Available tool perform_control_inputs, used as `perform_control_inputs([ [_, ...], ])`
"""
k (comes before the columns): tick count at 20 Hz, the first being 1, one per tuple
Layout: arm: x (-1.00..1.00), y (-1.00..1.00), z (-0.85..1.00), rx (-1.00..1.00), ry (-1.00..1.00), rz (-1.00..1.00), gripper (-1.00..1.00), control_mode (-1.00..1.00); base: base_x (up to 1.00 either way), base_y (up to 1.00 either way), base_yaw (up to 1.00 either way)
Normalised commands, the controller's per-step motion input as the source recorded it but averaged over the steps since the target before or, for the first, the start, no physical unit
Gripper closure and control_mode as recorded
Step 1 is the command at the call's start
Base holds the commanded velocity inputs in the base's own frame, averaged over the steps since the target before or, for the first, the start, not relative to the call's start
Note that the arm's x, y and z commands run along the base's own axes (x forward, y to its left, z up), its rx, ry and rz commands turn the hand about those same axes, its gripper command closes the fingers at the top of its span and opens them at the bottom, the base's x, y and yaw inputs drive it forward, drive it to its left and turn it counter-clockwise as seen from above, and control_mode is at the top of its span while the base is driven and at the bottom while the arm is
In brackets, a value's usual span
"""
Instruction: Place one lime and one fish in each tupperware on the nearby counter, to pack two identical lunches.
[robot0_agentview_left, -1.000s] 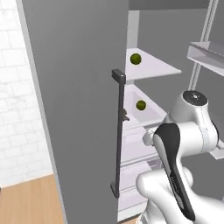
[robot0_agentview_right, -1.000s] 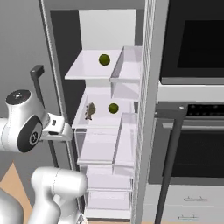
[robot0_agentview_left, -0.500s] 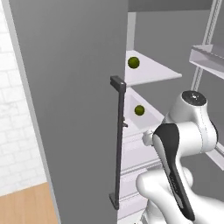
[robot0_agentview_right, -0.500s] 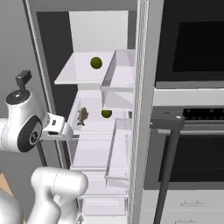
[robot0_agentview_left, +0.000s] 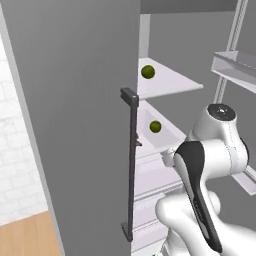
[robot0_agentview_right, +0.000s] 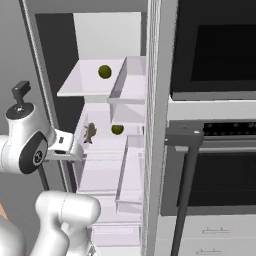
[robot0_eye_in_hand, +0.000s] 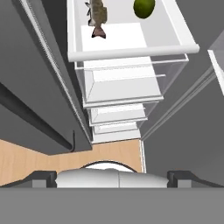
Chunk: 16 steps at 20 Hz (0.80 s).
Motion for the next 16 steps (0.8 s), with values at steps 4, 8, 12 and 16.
perform_control_inputs([
  [4, 0.00, 0.00, 0.00, 0.00, 0.00, 0.00, -1.00, 1.00, 0.16, -0.37, 0.00],
  [8, 0.00, 0.00, 0.00, 0.00, 0.00, 0.00, -1.00, 1.00, 0.15, -0.24, 0.00],
  [12, 0.00, 0.00, 0.00, 0.00, 0.00, 0.00, -1.00, 1.00, 0.00, -0.01, 0.00],
  [16, 0.00, 0.00, 0.00, 0.00, 0.00, 0.00, -1.00, 1.00, 0.00, 0.00, 0.00],
])
